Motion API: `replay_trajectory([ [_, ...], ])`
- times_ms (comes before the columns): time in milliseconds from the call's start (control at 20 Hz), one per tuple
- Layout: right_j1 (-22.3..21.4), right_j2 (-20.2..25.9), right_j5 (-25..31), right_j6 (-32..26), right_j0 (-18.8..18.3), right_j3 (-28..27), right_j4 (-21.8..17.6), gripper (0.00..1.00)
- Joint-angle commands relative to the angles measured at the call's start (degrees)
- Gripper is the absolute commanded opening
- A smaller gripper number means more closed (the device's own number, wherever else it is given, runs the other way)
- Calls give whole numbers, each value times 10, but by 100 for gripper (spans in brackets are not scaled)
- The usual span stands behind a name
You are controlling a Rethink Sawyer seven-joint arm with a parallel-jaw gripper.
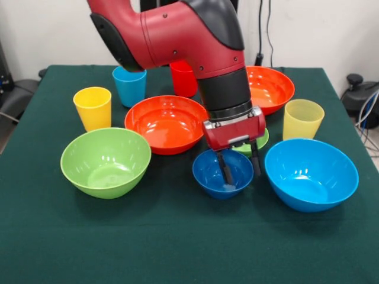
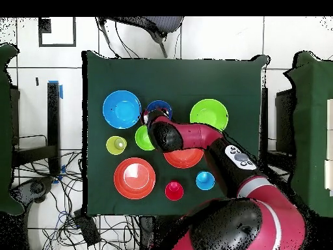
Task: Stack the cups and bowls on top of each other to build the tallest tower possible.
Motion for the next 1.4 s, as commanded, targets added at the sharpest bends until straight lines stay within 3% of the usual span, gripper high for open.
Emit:
replay_trajectory([
  [50, 24, 77, 5, 19, -29, 8, -33, 100],
  [850, -14, 133, 63, 9, -75, 38, -15, 100],
  [1150, 14, 148, 102, -19, -81, 40, -20, 100],
  [1400, 35, 122, 141, -29, -57, 23, -18, 100],
])
